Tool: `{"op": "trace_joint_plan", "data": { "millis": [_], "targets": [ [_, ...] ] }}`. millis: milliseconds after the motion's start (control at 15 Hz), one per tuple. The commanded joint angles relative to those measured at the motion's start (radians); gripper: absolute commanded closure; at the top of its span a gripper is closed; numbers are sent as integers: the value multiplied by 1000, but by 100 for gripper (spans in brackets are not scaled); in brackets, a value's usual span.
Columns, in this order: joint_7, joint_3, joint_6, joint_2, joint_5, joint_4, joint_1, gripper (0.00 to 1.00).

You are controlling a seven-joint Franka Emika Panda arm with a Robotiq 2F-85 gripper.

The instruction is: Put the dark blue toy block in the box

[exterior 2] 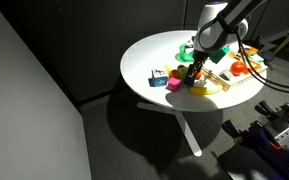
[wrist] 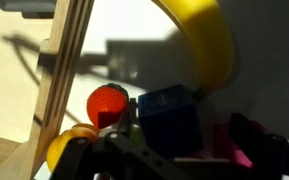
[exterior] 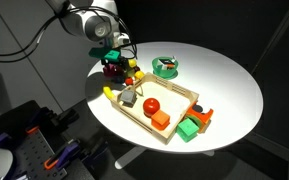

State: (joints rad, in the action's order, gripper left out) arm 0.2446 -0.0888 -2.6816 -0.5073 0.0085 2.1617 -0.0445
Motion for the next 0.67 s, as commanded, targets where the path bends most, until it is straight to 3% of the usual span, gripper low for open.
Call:
{"op": "trace_joint_plan", "data": {
  "millis": [0,600],
  "targets": [
    [20,-17,3,-25,-17,-28,27,0],
    [10,-13,-1,-58,-32,-46,19,0]
  ]
}}
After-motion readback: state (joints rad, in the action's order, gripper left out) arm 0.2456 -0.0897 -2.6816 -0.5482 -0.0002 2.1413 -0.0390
